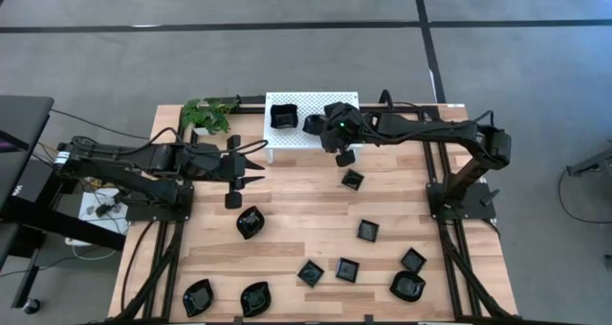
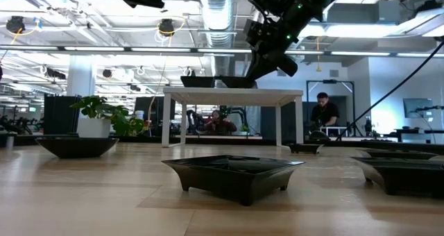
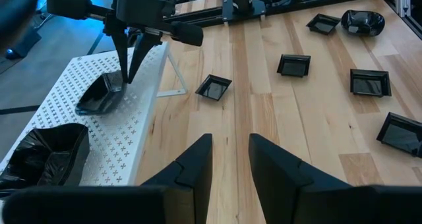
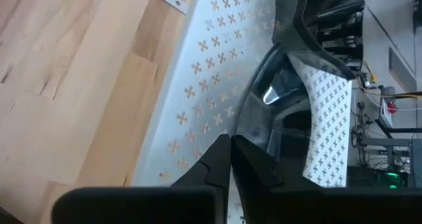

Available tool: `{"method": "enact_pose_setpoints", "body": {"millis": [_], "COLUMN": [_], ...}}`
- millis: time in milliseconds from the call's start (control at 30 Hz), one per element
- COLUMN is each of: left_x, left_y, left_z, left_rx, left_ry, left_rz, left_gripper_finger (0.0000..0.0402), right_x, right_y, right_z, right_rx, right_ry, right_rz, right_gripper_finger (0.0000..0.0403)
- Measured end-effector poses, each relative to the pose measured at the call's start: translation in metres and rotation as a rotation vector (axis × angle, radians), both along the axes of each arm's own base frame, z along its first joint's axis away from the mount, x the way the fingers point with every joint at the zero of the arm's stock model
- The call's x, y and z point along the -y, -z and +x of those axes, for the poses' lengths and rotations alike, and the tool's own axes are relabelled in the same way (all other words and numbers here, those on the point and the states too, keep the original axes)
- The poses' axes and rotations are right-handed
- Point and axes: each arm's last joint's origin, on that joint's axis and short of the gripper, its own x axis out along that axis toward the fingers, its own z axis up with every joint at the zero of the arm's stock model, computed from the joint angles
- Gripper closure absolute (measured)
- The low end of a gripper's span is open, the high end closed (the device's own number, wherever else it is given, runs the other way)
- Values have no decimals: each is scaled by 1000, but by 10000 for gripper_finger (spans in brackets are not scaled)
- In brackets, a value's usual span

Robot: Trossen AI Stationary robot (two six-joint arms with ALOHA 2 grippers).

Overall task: Pick & Place Mini shaped plates
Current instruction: Put the black leaf-shaped plate on the shelf, then stack the black leaf-shaped plate on top of the black leaf-shaped plate on the shelf

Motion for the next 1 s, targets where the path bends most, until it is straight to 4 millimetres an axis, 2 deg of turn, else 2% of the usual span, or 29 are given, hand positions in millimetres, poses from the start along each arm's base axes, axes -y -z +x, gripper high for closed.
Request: {"method": "enact_pose_setpoints", "body": {"millis": [367,533,733,900,1000], "left_x": [0,0,0,0,1], "left_y": [0,0,0,0,1], "left_z": [0,0,0,0,0], "left_rx": [0,0,0,0,2], "left_ry": [0,0,0,-4,-12], "left_rz": [0,0,0,-8,-82], "left_gripper_finger": [300,300,300,300,300], "right_x": [1,-7,-36,-74,-98], "right_y": [-2,-3,-9,-19,-19], "right_z": [2,4,8,18,20], "right_rx": [45,43,42,107,113], "right_ry": [27,41,13,-69,-161], "right_rz": [14,-10,-60,4,53], "right_gripper_finger": [342,319,291,269,262]}}
